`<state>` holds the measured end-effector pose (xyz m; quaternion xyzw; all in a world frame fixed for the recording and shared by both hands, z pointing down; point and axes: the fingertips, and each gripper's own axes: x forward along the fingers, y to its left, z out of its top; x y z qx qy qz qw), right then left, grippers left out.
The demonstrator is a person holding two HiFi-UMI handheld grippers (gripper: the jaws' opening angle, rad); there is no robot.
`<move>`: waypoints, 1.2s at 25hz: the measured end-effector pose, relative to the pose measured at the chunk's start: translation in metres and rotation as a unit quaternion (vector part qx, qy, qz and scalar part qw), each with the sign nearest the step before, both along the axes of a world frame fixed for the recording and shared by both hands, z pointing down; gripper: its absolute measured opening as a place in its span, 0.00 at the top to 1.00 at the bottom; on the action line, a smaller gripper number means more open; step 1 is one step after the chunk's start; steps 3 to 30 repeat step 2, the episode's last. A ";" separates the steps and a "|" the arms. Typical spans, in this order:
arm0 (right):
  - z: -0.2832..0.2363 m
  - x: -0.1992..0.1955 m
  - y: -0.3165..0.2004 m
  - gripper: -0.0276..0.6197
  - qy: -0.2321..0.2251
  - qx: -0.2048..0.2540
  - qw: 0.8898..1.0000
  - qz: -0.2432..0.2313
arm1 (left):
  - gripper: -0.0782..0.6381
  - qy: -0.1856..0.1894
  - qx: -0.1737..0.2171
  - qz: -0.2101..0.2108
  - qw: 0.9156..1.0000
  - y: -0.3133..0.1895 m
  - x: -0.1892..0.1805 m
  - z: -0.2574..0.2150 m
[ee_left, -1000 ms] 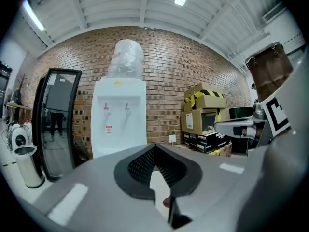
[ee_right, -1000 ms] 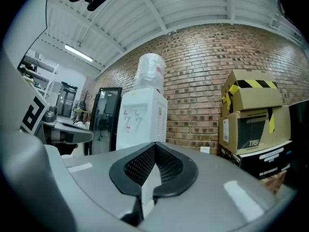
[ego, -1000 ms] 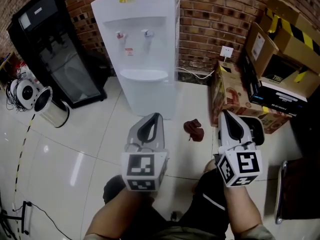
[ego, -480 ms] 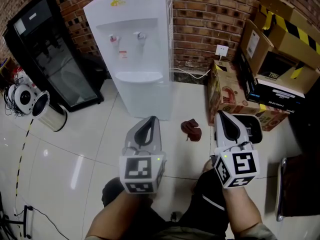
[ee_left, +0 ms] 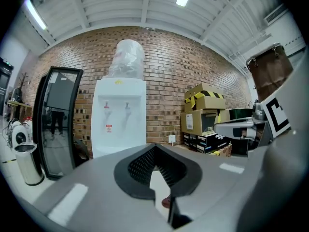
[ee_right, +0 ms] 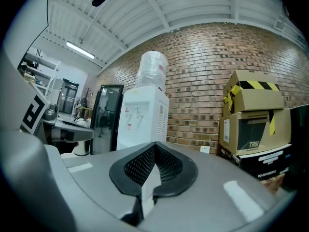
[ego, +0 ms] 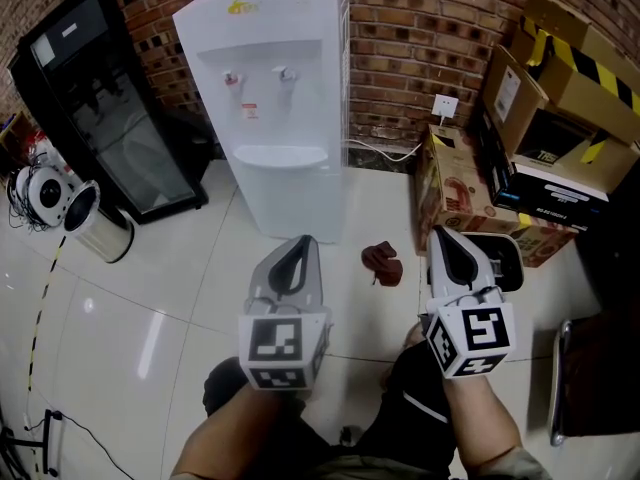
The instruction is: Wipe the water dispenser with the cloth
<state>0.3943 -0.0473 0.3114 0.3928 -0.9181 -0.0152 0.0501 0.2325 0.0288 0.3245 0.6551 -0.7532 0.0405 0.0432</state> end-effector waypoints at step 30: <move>0.002 0.000 0.001 0.94 0.002 -0.001 1.000 0.001 | 0.89 0.002 -0.001 -0.001 1.000 0.002 0.000 0.000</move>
